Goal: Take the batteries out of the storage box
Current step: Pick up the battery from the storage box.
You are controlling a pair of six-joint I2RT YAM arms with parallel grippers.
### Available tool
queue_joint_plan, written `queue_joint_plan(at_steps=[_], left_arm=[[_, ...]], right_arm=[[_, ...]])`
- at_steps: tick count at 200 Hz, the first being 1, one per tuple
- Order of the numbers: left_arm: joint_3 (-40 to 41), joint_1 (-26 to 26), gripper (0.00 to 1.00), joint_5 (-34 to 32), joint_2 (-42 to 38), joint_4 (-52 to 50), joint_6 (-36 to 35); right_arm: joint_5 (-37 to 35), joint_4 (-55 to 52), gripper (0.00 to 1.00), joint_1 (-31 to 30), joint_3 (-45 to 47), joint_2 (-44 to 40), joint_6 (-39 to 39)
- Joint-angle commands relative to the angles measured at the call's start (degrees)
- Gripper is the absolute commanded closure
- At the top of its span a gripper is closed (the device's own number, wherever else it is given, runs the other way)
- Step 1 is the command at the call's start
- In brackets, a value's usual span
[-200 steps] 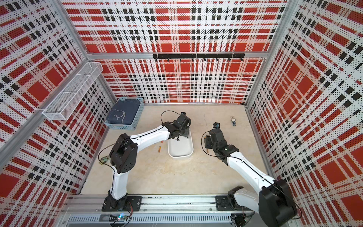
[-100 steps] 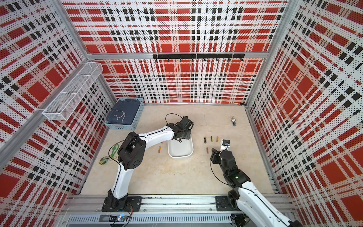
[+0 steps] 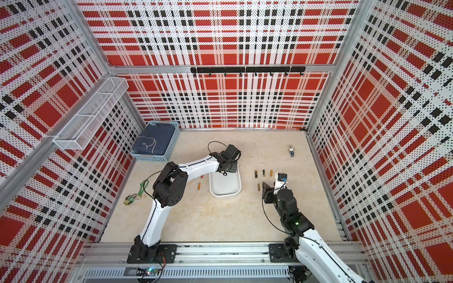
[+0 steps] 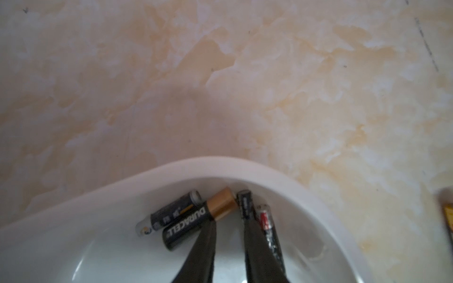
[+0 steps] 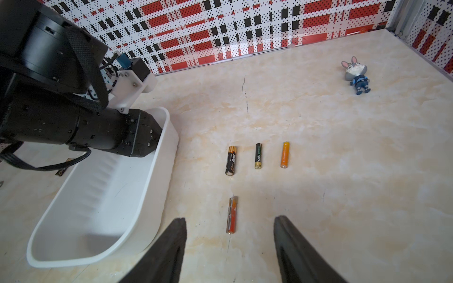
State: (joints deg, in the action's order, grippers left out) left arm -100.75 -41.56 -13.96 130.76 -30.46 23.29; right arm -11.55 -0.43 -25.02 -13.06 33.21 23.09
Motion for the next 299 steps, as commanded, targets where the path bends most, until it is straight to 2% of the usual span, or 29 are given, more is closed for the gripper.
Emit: queue_joint_plan(at_steps=[1,49,115,261,299], left_arm=[[-1.55,0.08,0.74,0.3,1.43,-0.56,-0.96],[-3.39,-0.2,0.74,0.53,2.13,-1.14,-1.32],[-3.04,-1.07,0.74,-0.01,-1.47,-1.37,-0.61],[-1.29,-0.77,0.79,0.54,4.82,-1.64,-0.7],[0.11,-0.67,1.0,0.48,3.53,-1.62,-1.04]], right_arm=[[0.98,1.66,0.36,-0.38,0.57,0.33,-0.71],[0.83,1.79,0.36,-0.32,0.28,1.39,-0.69],[0.82,2.07,0.36,-0.33,0.2,2.12,-0.75],[0.48,2.0,0.36,-0.38,0.28,1.59,-0.63],[0.39,1.85,0.36,-0.34,0.37,1.3,-0.64]])
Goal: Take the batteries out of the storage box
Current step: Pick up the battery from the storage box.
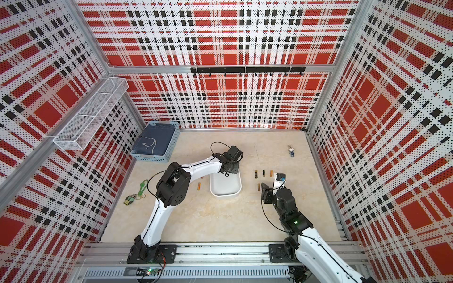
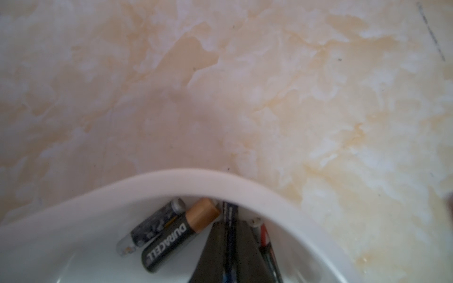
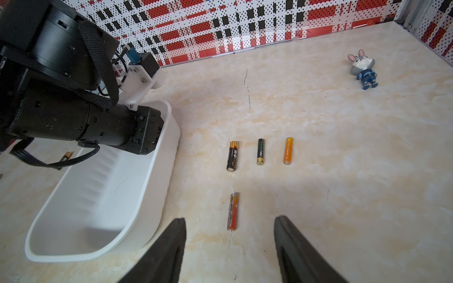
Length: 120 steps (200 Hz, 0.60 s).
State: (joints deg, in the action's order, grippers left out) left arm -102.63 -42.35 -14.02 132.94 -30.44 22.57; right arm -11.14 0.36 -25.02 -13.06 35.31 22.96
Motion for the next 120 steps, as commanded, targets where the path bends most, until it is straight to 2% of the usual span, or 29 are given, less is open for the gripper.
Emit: queue_joint_plan(at_steps=[1,31,76,120], left_arm=[[1.99,0.1,1.0,0.56,1.26,-1.64,-0.33],[2.08,-0.19,1.0,0.54,-2.11,-1.65,-0.37],[3.53,-0.17,1.0,-0.57,-11.77,-1.64,0.1],[12.7,2.44,1.0,-1.28,-23.5,-1.47,1.9]], right_arm=[[-0.02,1.1,0.36,-0.36,0.39,-0.83,-0.49],[-0.29,1.04,0.36,-0.32,0.41,-1.33,-0.38],[-0.29,1.02,0.35,-0.36,0.52,-1.45,-0.46],[-0.29,0.87,0.35,-0.3,0.55,-1.78,-0.44]])
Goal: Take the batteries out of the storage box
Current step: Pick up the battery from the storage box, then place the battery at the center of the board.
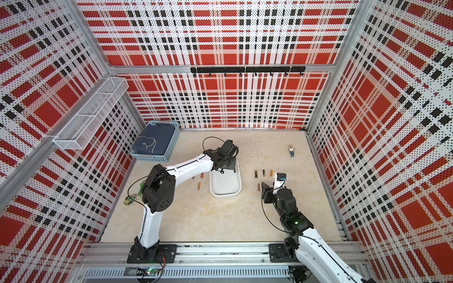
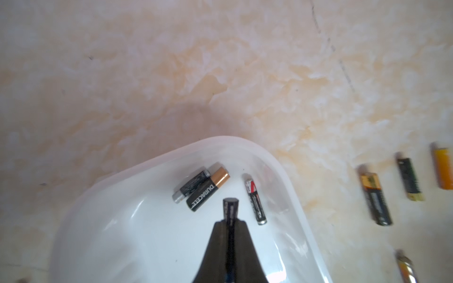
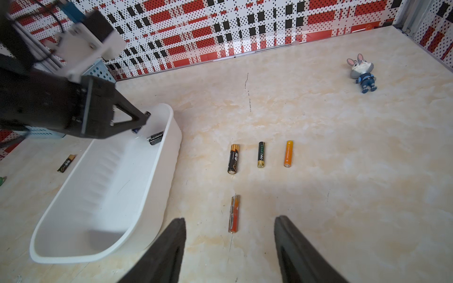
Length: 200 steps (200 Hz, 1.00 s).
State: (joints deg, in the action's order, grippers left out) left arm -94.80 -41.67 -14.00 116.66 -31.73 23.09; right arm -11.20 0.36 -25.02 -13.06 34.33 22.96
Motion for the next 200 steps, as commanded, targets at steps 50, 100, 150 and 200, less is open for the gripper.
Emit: queue_joint_plan(at_steps=[50,100,150,200], left_arm=[[29.15,11.86,1.0,-1.36,-25.6,1.36,4.48],[47.89,22.4,1.0,3.92,-31.95,8.7,3.24],[48.88,20.26,1.0,3.21,-26.81,11.07,2.84],[47.38,17.82,1.0,2.44,-21.7,11.43,2.24]], right_arm=[[-0.24,1.03,0.35,-0.48,0.59,-0.75,-0.38],[-0.22,1.39,0.35,-0.68,0.33,0.47,-0.57],[3.95,1.02,0.36,-0.82,-2.08,2.33,-1.68],[4.96,-17.95,0.39,-11.41,-32.17,27.48,-5.62]])
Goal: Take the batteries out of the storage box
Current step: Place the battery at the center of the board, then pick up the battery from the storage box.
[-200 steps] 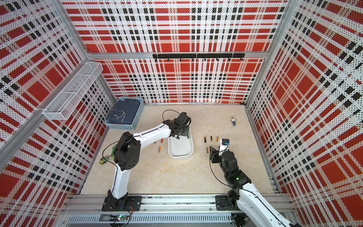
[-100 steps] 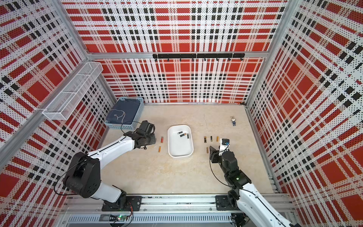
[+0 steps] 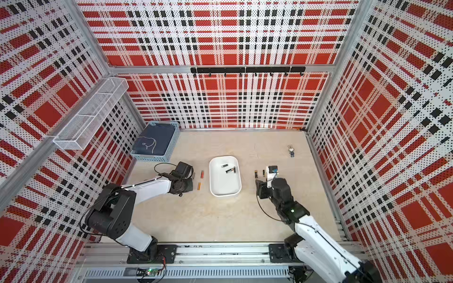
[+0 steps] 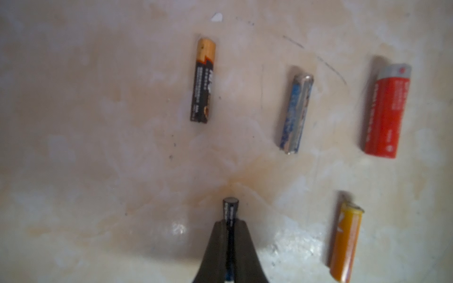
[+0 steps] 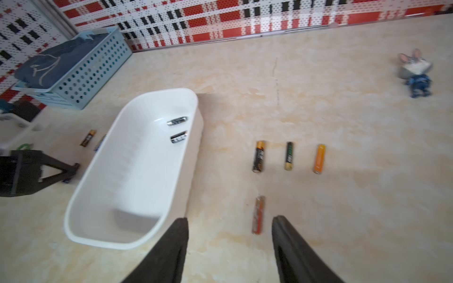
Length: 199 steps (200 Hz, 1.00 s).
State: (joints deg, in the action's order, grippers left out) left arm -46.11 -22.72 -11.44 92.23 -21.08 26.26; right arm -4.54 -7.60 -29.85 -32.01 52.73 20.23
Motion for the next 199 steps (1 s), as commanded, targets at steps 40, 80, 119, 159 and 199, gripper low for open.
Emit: queue_joint_plan(at_steps=[40,80,119,159,199], left_arm=[[-2.15,-2.59,0.94,-1.38,3.66,0.18,-0.38],[-2.66,-3.69,0.81,-1.64,2.07,-0.4,-0.16],[-4.59,-4.53,0.69,-3.05,-1.05,-2.75,-0.59],[-4.78,-4.79,0.66,-4.02,-5.34,-3.59,-0.42],[-4.2,-5.05,0.66,-5.95,-8.61,-3.31,0.02]], right_arm=[[-4.38,-27.55,0.43,-11.82,-38.82,34.41,1.33],[-4.27,-33.54,0.45,-12.08,-52.89,50.45,9.15],[-2.95,-36.45,0.41,-12.05,-60.28,60.58,17.6],[-2.59,-35.94,0.38,-11.24,-63.29,66.85,21.43],[-3.09,-34.33,0.3,-9.97,-64.7,69.76,24.85]])
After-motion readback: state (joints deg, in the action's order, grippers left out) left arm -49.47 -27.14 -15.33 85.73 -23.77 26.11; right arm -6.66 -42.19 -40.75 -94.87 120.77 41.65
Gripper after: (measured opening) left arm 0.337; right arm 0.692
